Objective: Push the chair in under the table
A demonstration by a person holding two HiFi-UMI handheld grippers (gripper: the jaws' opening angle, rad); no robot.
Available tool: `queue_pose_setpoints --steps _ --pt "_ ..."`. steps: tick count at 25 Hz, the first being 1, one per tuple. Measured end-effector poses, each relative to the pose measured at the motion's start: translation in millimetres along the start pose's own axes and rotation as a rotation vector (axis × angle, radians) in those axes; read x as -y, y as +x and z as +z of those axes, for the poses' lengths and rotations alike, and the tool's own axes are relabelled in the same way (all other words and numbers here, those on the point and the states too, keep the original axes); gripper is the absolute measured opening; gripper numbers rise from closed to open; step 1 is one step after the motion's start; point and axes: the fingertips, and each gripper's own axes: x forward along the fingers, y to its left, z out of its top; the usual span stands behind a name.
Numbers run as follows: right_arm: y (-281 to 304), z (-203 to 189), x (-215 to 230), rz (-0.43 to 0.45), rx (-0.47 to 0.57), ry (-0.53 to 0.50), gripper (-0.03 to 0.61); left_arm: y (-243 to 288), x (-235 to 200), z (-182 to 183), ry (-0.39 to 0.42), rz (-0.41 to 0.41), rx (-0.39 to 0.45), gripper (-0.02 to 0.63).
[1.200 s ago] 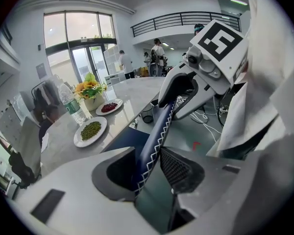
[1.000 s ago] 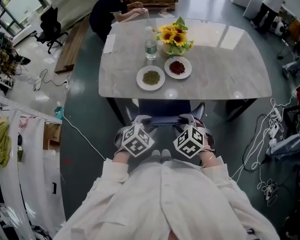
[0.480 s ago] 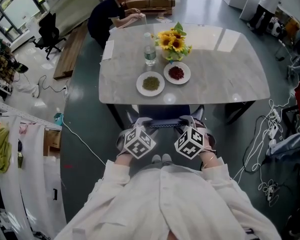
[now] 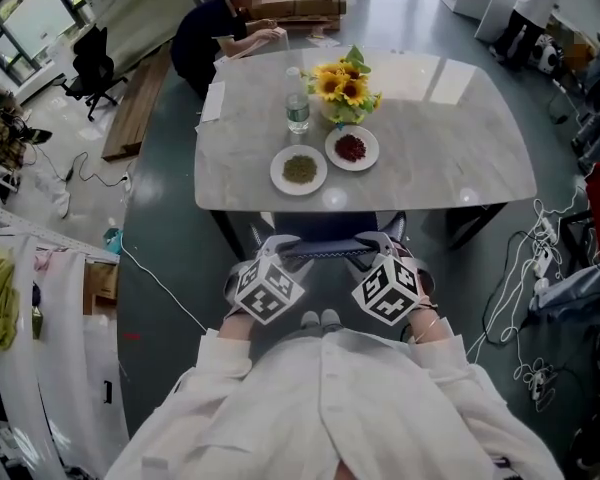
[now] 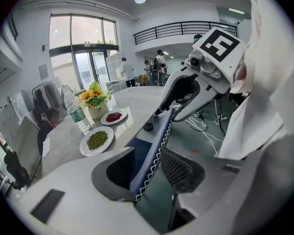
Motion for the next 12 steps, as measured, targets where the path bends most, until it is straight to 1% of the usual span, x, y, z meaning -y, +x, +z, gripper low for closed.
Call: queue_pose_setpoints --steps 2,5,9,11,12 --pt "-8.2 12.0 0.6 0.014 0.038 -0.002 0.150 -7.0 -1.8 5.1 0.009 0.001 0.020 0.153" --pt "-26.5 38.4 2.0 0.035 0.129 0.003 0.150 -22.2 -6.0 21.5 -0.017 0.009 0.084 0.153" --pt "-52.3 76.9 11.0 0.048 0.327 0.111 0.150 -49.8 -13.2 55.8 -0.025 0.039 0.185 0.152" --pt "-64.3 90.1 19.2 0.024 0.392 0.143 0.150 -64.2 -19.9 74.2 -0.049 0.058 0.258 0.152" --pt "-70.2 95.0 24.5 -0.001 0.411 0.155 0.150 -71.9 -24.0 83.2 -0.078 0.065 0.308 0.150"
